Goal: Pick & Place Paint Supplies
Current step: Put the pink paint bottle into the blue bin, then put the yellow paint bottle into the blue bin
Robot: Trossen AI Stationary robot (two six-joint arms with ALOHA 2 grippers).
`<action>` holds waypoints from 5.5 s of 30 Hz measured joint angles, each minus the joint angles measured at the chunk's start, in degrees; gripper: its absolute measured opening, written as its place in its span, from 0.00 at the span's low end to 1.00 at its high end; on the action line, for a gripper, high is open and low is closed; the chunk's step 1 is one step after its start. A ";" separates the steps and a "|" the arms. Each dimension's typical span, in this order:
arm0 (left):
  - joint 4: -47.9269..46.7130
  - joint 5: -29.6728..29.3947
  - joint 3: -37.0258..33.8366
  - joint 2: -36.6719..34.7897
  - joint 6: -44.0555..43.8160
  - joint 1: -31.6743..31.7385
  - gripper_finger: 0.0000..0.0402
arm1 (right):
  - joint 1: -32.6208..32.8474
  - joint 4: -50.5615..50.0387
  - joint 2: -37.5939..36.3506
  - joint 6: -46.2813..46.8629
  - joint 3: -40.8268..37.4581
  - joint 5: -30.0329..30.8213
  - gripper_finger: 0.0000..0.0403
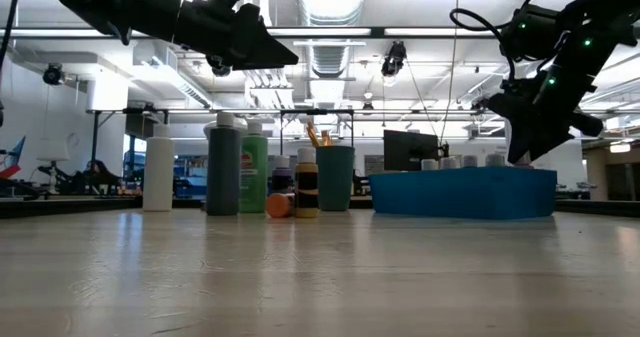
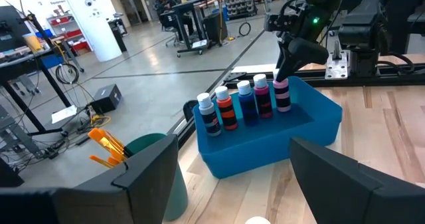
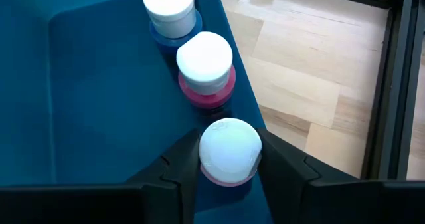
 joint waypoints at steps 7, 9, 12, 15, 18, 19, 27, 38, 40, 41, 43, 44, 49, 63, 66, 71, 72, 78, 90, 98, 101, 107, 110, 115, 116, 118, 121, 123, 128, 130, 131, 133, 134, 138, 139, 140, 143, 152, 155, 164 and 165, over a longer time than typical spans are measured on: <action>0.01 0.00 0.00 0.00 0.01 0.00 0.73 | 0.02 0.15 0.02 -0.01 -0.04 -0.09 0.39; 0.00 0.00 0.00 0.00 0.01 0.00 0.73 | 0.02 0.19 0.02 0.00 -0.04 -0.09 0.43; 0.01 0.00 0.00 0.00 -0.01 0.00 0.73 | 0.02 0.20 0.02 0.00 -0.04 -0.07 0.47; 0.01 0.00 0.00 0.00 0.01 0.00 0.73 | 0.02 0.22 0.02 0.00 -0.04 -0.07 0.50; 0.01 0.01 0.00 0.00 -0.01 0.00 0.73 | 0.02 0.25 0.02 -0.09 0.00 -0.04 0.51; 0.01 0.00 0.00 0.00 0.01 0.00 0.73 | 0.02 0.25 0.02 -0.25 0.14 -0.04 0.52; -0.65 0.01 -0.01 0.00 -0.05 -0.01 0.73 | 0.02 0.46 -0.02 -2.74 2.84 0.00 0.53; -8.46 0.02 -0.02 0.00 -5.08 0.00 0.73 | 0.35 -0.09 -0.07 -10.27 11.80 -1.24 0.46; -11.97 0.33 -0.02 0.00 -5.32 0.00 0.73 | 0.73 -0.04 -0.07 -11.52 13.70 -2.82 0.45; -13.75 0.87 0.01 0.00 -5.41 0.00 0.73 | 1.01 -0.04 -0.07 -12.30 14.63 -3.57 0.44; -17.11 1.31 0.02 0.00 -5.46 -0.01 0.73 | 1.61 -0.01 -0.07 -13.68 16.17 -4.77 0.43; -18.35 1.93 0.00 0.00 -5.55 0.00 0.73 | 2.00 -0.02 -0.07 -14.06 16.83 -5.33 0.42; -21.68 4.57 -0.10 1.39 -6.19 -0.14 0.73 | 4.08 1.76 -0.07 -15.45 18.68 -6.07 0.40; -8.35 5.15 0.37 17.83 -6.03 -0.07 0.72 | 8.82 8.33 0.02 -17.18 18.63 -6.24 0.35; -7.38 3.82 1.38 21.01 -5.82 -0.02 0.72 | 8.83 8.33 0.02 -17.18 18.63 -6.50 0.34; -6.69 0.09 3.18 24.00 -5.59 0.07 0.72 | 8.84 8.33 0.02 -17.18 18.63 -7.31 0.35; -6.66 -0.07 3.55 24.23 -5.73 0.07 0.72 | 8.83 8.33 0.02 -17.19 18.63 -7.31 0.36; -6.97 -2.45 4.66 24.40 -8.47 0.02 0.72 | 8.83 8.33 0.02 -17.57 18.63 -7.30 0.40; -8.68 -12.79 4.63 24.44 -15.66 -3.30 0.72 | 8.83 8.12 0.02 -18.05 18.63 -7.30 0.41; -7.06 -27.59 4.63 24.73 -23.38 -10.05 0.72 | 8.83 8.24 0.02 -18.74 18.63 -7.26 0.36; -7.33 -29.67 4.63 26.12 -29.67 -9.78 0.72 | 8.83 8.35 0.02 -19.51 18.63 -7.25 0.34; -6.07 -32.27 6.45 31.68 -36.60 -10.72 0.72 | 8.81 8.33 0.02 -19.93 18.63 -7.23 0.33; -5.94 -32.75 9.11 34.61 -35.45 -11.44 0.72 | 8.82 8.35 0.02 -20.15 18.63 -7.13 0.34; -5.93 -33.30 12.51 38.56 -33.96 -11.19 0.72 | 8.81 8.35 0.02 -20.20 18.63 -7.10 0.37; -5.87 -33.58 12.87 39.13 -34.33 -11.03 0.72 | 8.81 8.35 0.02 -20.20 18.63 -7.10 0.38; -5.72 -33.99 13.40 40.17 -35.13 -10.69 0.72 | 8.81 8.28 0.02 -20.22 18.63 -7.10 0.39; -5.46 -34.76 13.72 40.91 -36.12 -9.92 0.72 | 8.81 8.22 0.02 -20.84 18.63 -7.10 0.41; -4.67 -34.78 13.81 40.92 -36.30 -9.29 0.72 | 8.81 8.22 0.02 -20.98 18.63 -7.08 0.41; -2.00 -34.40 13.81 40.97 -35.69 -7.60 0.72 | 8.81 8.22 0.02 -21.12 18.63 -7.08 0.41; -1.90 -32.97 13.81 41.29 -36.07 -6.91 0.72 | 8.81 8.22 0.02 -21.21 18.63 -7.08 0.40; -1.97 -31.99 13.81 41.60 -36.44 -6.61 0.72 | 8.81 8.22 0.02 -21.22 18.61 -7.08 0.39; -2.04 -30.41 13.79 41.98 -37.05 -6.08 0.72 | 8.81 8.22 0.02 -21.24 18.61 -7.08 0.37; -1.83 -30.22 13.79 42.11 -37.16 -5.92 0.72 | 8.81 8.22 0.02 -21.24 18.61 -7.08 0.36; 1.70 -29.67 13.79 42.65 -35.80 -5.60 0.72 | 8.82 8.22 0.02 -21.27 18.61 -7.08 0.33; 2.74 -29.44 13.79 42.75 -35.19 -5.57 0.72 | 8.81 8.22 0.02 -21.24 18.61 -7.08 0.32; 3.41 -29.38 13.79 42.77 -34.29 -5.57 0.72 | 8.81 8.22 0.02 -21.25 18.61 -7.08 0.31; 3.51 -29.33 13.78 42.77 -33.50 -5.31 0.70 | 8.81 8.22 0.02 -21.24 18.61 -7.08 0.29; 3.48 -28.55 13.49 42.77 -33.38 -4.94 0.48 | 8.81 8.20 0.02 -21.24 18.58 -7.08 0.23; 3.71 -28.02 13.46 42.77 -33.01 -4.94 0.38 | 8.81 8.20 0.02 -21.24 18.58 -7.08 0.21; 3.71 -25.58 13.40 41.96 -29.89 -4.98 0.30 | 8.81 8.19 0.02 -22.75 18.58 -7.13 0.15; 3.73 -24.17 13.40 41.62 -29.54 -5.01 0.30 | 8.81 8.20 0.02 -22.86 18.58 -7.24 0.15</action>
